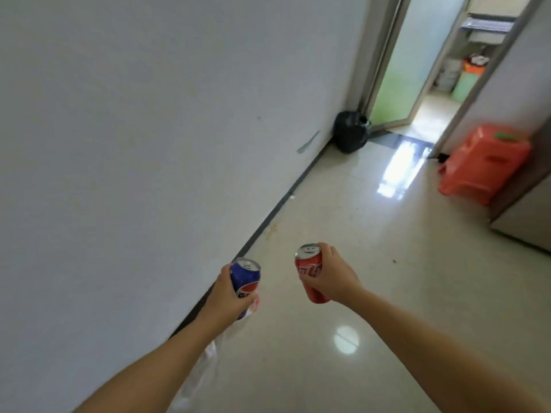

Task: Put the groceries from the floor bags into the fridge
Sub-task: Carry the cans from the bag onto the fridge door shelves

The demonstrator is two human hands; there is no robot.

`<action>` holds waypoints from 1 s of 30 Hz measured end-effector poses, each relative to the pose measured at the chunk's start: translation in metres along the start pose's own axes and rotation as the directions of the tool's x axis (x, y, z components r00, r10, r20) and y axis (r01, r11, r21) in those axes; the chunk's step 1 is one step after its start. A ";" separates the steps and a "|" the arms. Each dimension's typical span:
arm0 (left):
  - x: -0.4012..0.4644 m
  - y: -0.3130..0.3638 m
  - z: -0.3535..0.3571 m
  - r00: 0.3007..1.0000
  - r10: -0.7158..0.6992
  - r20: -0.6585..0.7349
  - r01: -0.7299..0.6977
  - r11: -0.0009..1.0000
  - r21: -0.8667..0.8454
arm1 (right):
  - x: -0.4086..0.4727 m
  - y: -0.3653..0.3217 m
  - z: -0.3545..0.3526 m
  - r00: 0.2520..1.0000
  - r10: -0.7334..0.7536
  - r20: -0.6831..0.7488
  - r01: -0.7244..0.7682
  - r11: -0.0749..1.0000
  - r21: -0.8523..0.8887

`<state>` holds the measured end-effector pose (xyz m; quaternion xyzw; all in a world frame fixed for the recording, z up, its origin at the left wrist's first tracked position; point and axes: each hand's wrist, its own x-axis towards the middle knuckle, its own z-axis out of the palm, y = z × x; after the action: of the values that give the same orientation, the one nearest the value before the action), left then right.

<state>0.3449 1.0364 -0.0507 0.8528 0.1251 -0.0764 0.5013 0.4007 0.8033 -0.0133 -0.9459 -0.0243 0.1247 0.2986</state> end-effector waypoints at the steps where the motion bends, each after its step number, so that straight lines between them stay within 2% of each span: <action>1: 0.005 0.022 0.021 0.998 0.049 0.040 -0.050 0.999 0.015 | -0.009 0.021 -0.025 0.998 0.026 -0.051 -0.025 1.000 0.011; 8: 0.003 0.203 0.219 0.916 0.310 0.254 -0.308 0.950 -0.047 | -0.094 0.198 -0.192 0.916 0.214 -0.338 -0.186 0.976 0.113; 12: -0.031 0.295 0.342 0.861 0.384 0.335 -0.363 0.923 -0.125 | -0.147 0.299 -0.272 0.834 0.291 -0.469 -0.241 0.956 0.166; 16: -0.050 0.368 0.435 0.808 0.418 0.415 -0.376 0.909 -0.182 | -0.179 0.378 -0.344 0.769 0.349 -0.535 -0.281 0.937 0.208; 25: 0.005 0.507 0.584 0.697 0.545 0.467 -0.498 0.836 -0.232 | -0.142 0.505 -0.468 0.652 0.394 -0.647 -0.261 0.919 0.297; 30: 0.049 0.615 0.672 0.566 0.657 0.498 -0.610 0.740 -0.283 | -0.114 0.565 -0.559 0.581 0.428 -0.693 -0.294 0.903 0.312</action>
<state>0.5671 0.1695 0.1246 0.7560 -0.3413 -0.1369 0.5415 0.4141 0.0139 0.1312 -0.8690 0.3041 -0.2145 0.3260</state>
